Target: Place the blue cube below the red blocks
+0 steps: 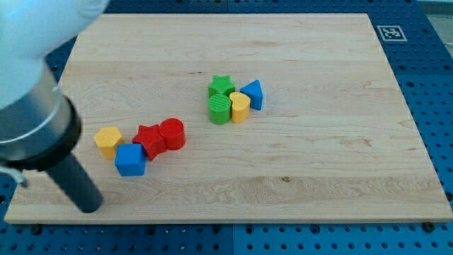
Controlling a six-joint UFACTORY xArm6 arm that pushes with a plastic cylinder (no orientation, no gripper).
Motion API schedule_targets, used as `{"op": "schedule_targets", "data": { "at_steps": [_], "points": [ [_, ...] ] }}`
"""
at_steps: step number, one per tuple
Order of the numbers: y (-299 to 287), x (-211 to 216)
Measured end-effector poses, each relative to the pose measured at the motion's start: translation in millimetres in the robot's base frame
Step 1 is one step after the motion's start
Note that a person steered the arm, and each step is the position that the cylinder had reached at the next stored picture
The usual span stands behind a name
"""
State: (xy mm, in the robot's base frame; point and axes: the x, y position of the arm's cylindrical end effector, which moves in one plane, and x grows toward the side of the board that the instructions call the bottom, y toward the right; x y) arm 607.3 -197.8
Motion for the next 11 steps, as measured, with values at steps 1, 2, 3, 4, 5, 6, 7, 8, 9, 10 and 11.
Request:
{"op": "schedule_targets", "data": {
  "at_steps": [1,2,3,4,5,6,7,8,9,10,11],
  "points": [
    [-45.9,-1.7],
    [-96.4,-26.5],
    [-95.1,-66.9],
    [-59.3,-71.4],
    [-8.6,-50.9],
    [43.1,-47.9],
    [86.3,-47.9],
    [88.7,-47.9],
    [90.9,-47.9],
    [105.3,-46.1],
    [139.5,-31.6]
  ]
}}
